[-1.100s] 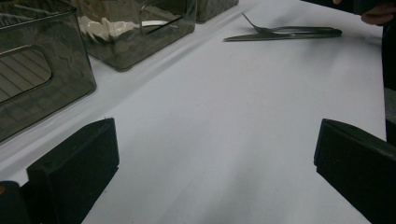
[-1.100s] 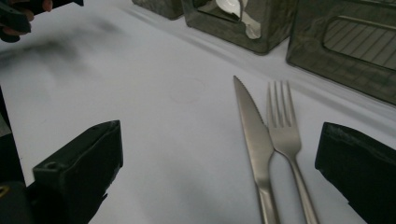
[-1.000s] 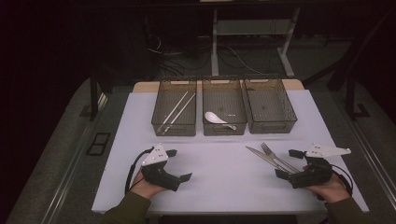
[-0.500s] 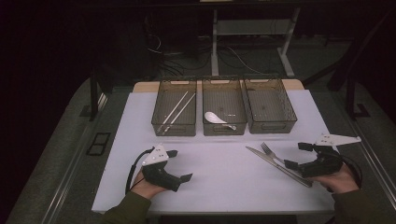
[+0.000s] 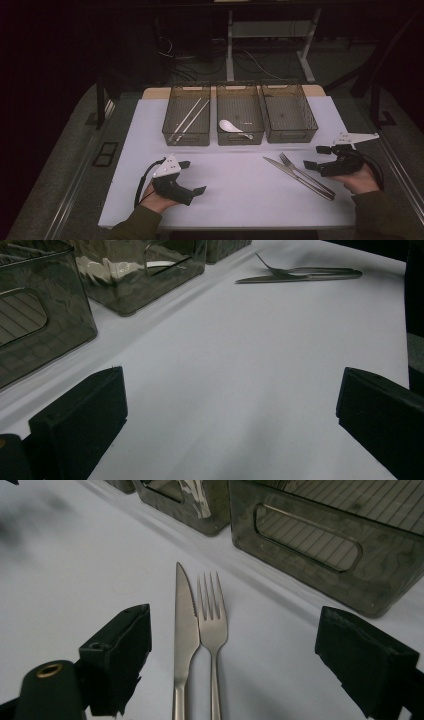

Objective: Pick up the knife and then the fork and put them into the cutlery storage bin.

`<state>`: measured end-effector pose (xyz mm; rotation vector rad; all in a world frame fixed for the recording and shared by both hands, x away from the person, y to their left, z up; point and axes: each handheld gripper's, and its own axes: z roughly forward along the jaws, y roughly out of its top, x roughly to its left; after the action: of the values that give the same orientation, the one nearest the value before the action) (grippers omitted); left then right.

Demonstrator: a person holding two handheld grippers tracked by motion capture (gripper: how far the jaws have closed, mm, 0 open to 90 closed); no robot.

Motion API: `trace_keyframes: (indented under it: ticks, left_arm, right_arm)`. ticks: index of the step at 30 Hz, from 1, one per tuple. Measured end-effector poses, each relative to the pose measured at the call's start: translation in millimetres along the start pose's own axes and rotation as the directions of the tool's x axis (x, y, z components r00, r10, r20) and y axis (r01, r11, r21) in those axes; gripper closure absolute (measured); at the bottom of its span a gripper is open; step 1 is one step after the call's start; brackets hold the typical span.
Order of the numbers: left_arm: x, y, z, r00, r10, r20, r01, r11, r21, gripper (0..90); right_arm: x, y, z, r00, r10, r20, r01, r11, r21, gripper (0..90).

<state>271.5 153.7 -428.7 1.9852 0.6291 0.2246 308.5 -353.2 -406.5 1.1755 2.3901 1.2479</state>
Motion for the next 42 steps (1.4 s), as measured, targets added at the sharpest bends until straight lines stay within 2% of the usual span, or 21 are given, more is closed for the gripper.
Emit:
trace_keyframes:
  ticks: [6,15,22,34,42]
  left_arm:
    - [0.1,0.0,-0.7,1.0,0.002,-0.004,-0.002,1.0,0.003,0.0]
    - [-0.7,0.1,0.1,1.0,0.009,-0.004,-0.009,0.9999,0.008,0.0]
    - [-0.9,0.1,0.2,1.0,0.008,-0.004,-0.008,0.9999,0.009,0.0]
    - [-1.1,0.0,0.7,0.9999,0.016,-0.002,-0.016,0.9997,0.017,0.0]
    - [-1.3,-0.1,1.2,0.9999,0.014,-0.001,-0.014,0.9997,0.018,0.0]
  right_arm:
    - [-0.4,-1.4,-0.7,1.0,0.001,0.003,-0.001,1.0,0.023,24.2]
    - [4.8,-2.6,3.3,0.9988,-0.012,0.047,0.009,0.997,0.08,39.5]
    - [6.7,-4.2,6.4,0.9984,-0.024,0.05,0.019,0.994,0.107,49.1]
    - [9.3,-11.1,16.4,0.9983,-0.047,0.036,0.04,0.984,0.175,61.4]
    - [13.1,-13.8,23.6,0.9978,-0.059,0.031,0.05,0.972,0.23,67.0]
